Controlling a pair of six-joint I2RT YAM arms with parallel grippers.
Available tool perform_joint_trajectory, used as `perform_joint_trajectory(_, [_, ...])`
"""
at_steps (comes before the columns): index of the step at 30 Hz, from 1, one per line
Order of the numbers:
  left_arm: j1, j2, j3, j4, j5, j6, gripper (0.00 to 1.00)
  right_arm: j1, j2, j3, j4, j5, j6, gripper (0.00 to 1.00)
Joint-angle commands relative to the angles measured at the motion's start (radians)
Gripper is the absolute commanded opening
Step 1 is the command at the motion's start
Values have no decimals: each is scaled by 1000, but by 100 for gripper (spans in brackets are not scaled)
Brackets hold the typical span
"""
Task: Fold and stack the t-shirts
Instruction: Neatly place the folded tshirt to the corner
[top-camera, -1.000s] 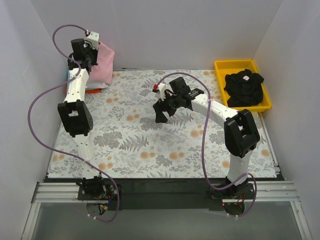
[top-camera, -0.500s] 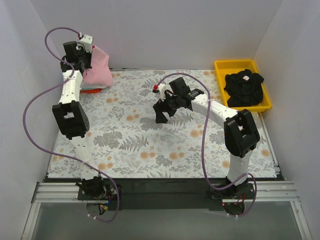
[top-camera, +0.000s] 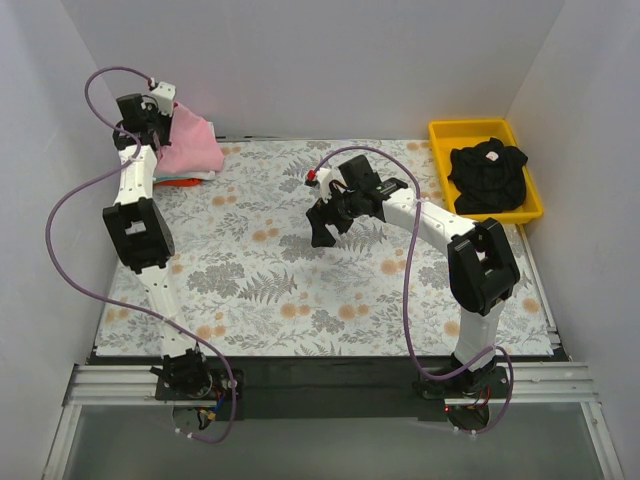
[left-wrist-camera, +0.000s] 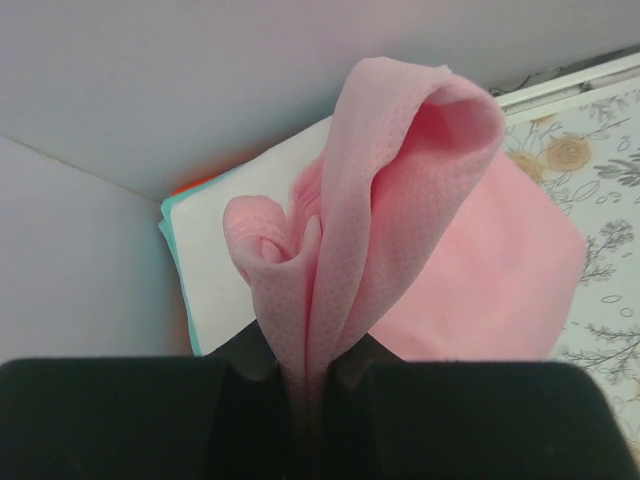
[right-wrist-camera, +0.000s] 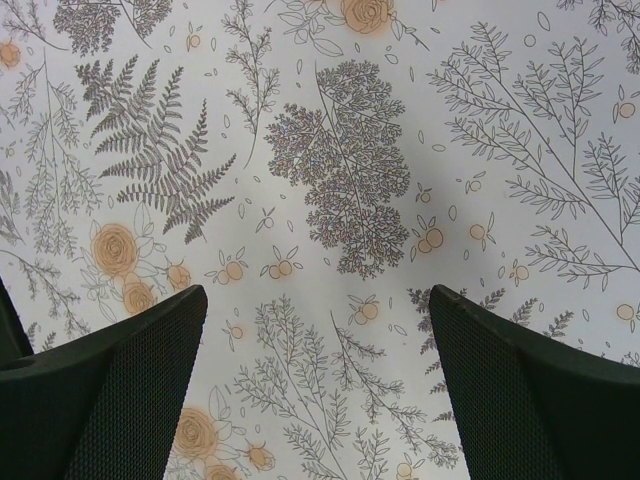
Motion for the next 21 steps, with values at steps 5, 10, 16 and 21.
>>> perform_joint_trajectory(5, [33,42,28,86,-12,70,0,1,4,3,9,-6,-2,98])
perform_joint_trajectory(10, [48,77,25,181,-27,124,9,-1,7,2,7,-3,-5,98])
perform_joint_trajectory(16, [76,175,155,280,-130,135,65,-1,7,5,4,2,-5,98])
perform_joint_trajectory(21, [99,111,148,300,-139,47,82,-1,-9,5,3,11,-5,98])
